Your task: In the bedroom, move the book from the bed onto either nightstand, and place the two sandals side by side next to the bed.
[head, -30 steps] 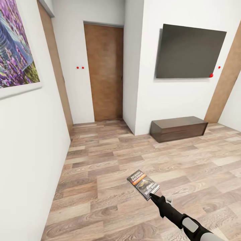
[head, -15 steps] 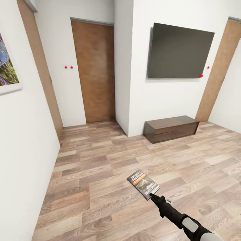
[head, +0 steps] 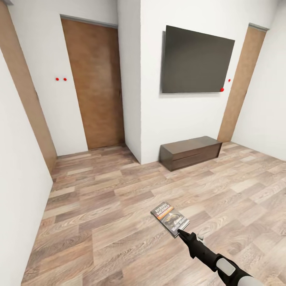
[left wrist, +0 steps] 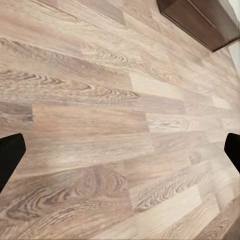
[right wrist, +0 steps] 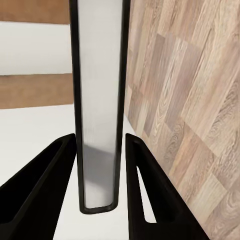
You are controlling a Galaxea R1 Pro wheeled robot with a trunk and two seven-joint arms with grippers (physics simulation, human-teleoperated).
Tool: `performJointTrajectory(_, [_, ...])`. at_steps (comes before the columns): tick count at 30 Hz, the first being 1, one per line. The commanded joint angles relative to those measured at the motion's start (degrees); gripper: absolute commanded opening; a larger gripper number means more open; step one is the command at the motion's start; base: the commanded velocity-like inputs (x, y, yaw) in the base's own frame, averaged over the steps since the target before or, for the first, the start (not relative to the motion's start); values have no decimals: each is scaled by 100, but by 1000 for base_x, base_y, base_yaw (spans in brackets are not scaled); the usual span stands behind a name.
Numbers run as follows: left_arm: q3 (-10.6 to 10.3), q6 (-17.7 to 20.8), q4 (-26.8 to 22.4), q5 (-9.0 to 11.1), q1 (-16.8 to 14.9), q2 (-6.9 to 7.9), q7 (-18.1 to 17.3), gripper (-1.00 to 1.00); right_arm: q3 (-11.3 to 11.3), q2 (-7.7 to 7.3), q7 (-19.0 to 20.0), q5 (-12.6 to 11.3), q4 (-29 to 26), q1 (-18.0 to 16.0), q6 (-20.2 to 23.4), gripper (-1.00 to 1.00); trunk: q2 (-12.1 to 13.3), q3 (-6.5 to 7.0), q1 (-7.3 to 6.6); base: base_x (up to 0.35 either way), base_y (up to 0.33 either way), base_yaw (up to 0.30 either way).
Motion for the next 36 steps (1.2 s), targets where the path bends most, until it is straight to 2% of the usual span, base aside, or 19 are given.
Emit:
performJointTrajectory(1, [-22, -29, 8, 33, -4, 3, -16, 100, -69, 1, 7, -4, 0, -5, 56, -100, -2, -6, 2, 224, 0, -188])
performJointTrajectory(36, [-21, -29, 8, 33, -3, 3, -13, 100, -69, 1, 7, -4, 0, -5, 56, -100, -2, -6, 2, 224, 0, -167])
